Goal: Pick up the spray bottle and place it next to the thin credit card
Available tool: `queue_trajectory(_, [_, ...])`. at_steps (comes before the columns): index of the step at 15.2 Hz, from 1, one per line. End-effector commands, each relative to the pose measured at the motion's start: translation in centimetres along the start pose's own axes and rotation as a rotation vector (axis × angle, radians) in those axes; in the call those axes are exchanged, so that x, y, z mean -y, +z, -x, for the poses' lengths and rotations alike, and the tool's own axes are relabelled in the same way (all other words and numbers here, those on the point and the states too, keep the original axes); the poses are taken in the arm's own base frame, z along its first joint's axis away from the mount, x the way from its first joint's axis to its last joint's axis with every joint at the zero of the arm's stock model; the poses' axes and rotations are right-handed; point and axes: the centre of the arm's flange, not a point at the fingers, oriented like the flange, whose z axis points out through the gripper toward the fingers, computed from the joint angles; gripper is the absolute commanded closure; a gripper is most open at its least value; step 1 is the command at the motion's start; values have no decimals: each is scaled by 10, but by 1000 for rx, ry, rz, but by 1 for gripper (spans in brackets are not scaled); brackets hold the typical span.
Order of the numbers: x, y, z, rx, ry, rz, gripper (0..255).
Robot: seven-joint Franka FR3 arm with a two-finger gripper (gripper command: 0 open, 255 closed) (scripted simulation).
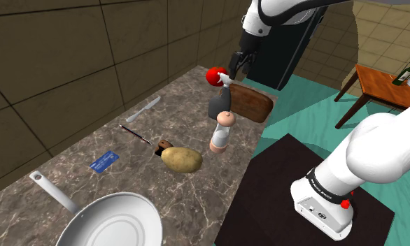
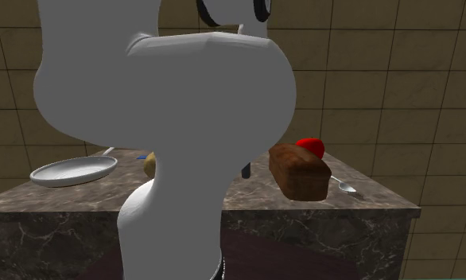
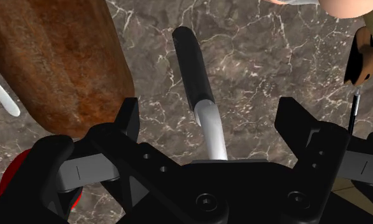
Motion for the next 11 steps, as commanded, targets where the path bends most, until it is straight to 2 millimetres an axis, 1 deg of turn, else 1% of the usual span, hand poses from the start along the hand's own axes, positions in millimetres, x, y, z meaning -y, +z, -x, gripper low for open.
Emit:
queue_trajectory(1, [5,12,-11,-4,-9,-6,0])
queue_trajectory(7, [5,44,-11,-4,-9,-6,0])
queue_trajectory(8, [5,47,-11,-4,-9,-6,0])
queue_trajectory(11, [5,47,-11,-4,-9,-6,0])
